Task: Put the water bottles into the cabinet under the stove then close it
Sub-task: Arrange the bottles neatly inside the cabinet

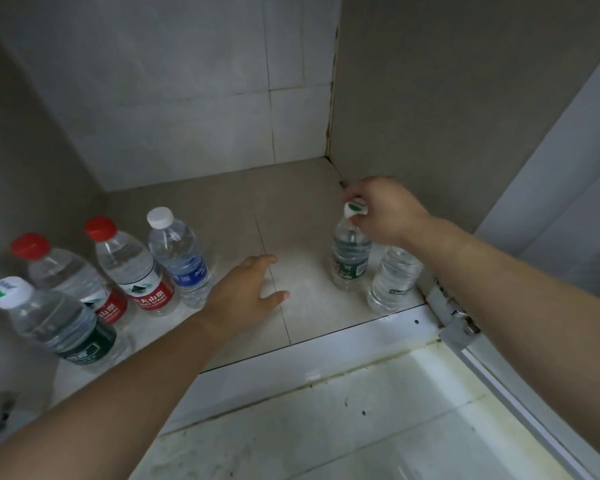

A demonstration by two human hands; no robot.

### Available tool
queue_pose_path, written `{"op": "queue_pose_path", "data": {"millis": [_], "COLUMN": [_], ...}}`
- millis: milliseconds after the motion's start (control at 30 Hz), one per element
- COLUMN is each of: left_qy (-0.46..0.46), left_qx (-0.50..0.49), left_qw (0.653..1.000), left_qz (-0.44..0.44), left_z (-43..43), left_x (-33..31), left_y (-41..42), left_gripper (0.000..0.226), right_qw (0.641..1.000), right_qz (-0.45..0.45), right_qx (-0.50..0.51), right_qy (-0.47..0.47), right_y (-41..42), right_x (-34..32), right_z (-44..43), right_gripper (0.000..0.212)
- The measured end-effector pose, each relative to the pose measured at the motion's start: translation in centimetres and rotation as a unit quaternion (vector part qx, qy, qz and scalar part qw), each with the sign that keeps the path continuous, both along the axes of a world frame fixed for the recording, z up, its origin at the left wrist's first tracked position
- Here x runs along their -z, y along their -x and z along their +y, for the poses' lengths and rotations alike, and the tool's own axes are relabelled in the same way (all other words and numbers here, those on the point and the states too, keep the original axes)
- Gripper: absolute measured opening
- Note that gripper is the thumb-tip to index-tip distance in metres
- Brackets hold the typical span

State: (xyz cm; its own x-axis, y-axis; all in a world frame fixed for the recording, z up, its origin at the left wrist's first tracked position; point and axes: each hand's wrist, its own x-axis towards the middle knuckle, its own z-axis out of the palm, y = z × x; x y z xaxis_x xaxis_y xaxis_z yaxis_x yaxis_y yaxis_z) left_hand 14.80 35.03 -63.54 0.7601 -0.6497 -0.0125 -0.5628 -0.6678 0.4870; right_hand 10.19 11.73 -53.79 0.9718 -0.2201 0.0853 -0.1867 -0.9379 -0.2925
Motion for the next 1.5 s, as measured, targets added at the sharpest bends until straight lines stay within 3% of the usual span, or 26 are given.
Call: {"op": "queue_pose_path", "data": {"millis": [333, 567, 733, 867, 1033, 1200, 1333, 1500], "left_qy": [0.079, 0.152, 0.157, 0.177, 0.159, 0.122, 0.175, 0.178], "left_qx": [-0.050, -0.129, -0.144, -0.174, -0.208, -0.200, -0.189, -0.226], "left_qw": [0.995, 0.977, 0.974, 0.966, 0.963, 0.971, 0.966, 0.957], "left_qz": [0.018, 0.078, 0.075, 0.077, 0.061, 0.051, 0.018, -0.044], "left_z": [5.5, 12.4, 14.6, 16.3, 18.1, 18.2, 17.5, 17.1], "left_x": [-2.7, -3.3, -2.9, -2.8, -2.8, -3.8, -5.0, -5.0], "left_y": [-0.4, -0.7, -0.4, -0.2, -0.5, -0.6, -0.6, -0.9], "left_gripper": [0.068, 0.056, 0.052, 0.053, 0.052, 0.062, 0.052, 0.035], "right_qw": [0.975, 0.957, 0.945, 0.949, 0.960, 0.942, 0.935, 0.935], "right_qz": [-0.016, -0.028, -0.033, -0.014, 0.122, 0.230, 0.246, 0.235], "right_qx": [-0.172, -0.257, -0.268, -0.222, -0.220, -0.238, -0.253, -0.263], "right_qy": [-0.142, -0.135, -0.182, -0.222, -0.120, -0.056, 0.021, 0.028], "right_y": [-2.1, -4.1, -4.3, -3.8, -2.7, -2.2, -2.0, -1.9], "right_x": [-0.7, 0.1, 1.0, 3.2, 10.1, 15.7, 17.5, 18.4], "right_z": [10.1, 18.5, 19.8, 18.4, 18.5, 18.9, 19.2, 18.7], "right_gripper": [0.035, 0.034, 0.044, 0.043, 0.058, 0.071, 0.075, 0.076]}}
